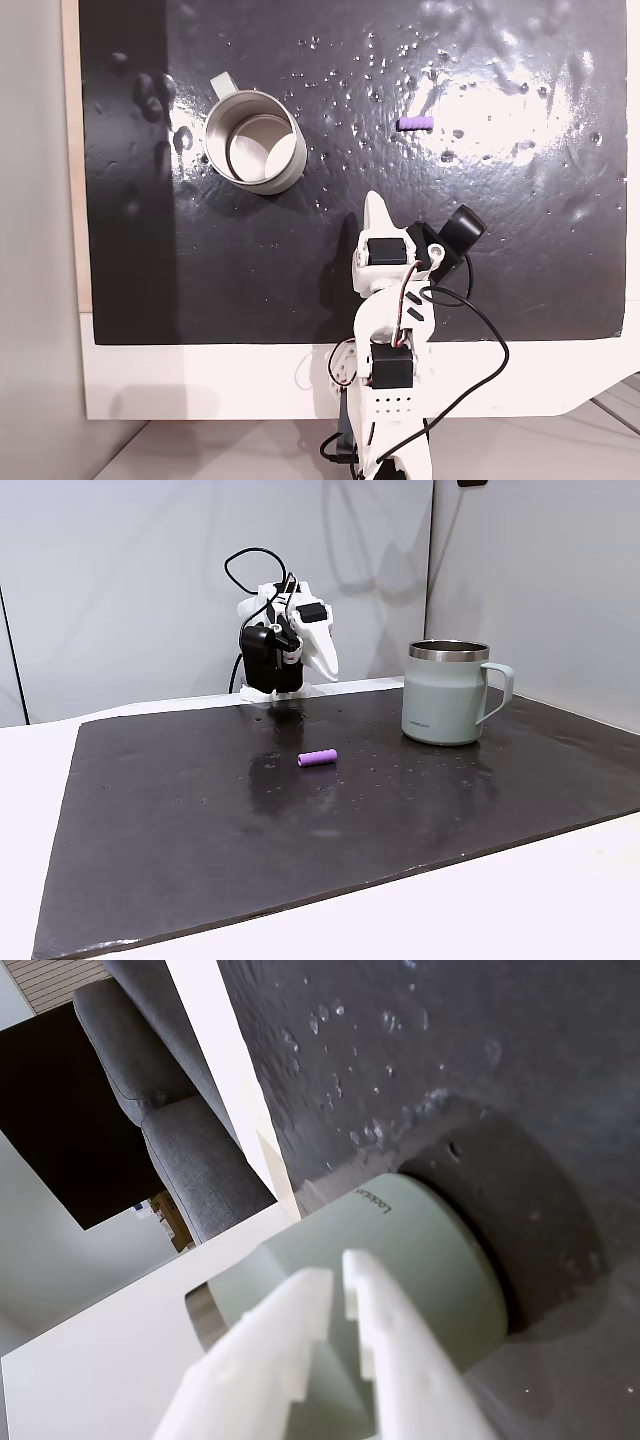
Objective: Grasp a pengrip and put it in the cup.
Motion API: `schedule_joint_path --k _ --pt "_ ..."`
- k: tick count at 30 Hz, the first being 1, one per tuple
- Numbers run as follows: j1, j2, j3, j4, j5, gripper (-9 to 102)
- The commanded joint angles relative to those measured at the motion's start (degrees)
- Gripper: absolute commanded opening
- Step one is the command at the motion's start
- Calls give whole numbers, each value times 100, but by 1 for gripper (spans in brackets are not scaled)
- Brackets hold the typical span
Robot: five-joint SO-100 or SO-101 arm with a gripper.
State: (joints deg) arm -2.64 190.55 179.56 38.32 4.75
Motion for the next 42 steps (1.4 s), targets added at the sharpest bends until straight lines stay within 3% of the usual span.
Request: schedule_joint_path --k 1,13,20,32,42 --pt "18 70 316 -202 -149 0" --pt "-105 70 229 -211 -360 0" --pt "-141 -88 -993 571 -272 0" --pt "422 -3806 -4808 1705 -510 1" --pt "1081 -6442 -6372 1951 -562 19"
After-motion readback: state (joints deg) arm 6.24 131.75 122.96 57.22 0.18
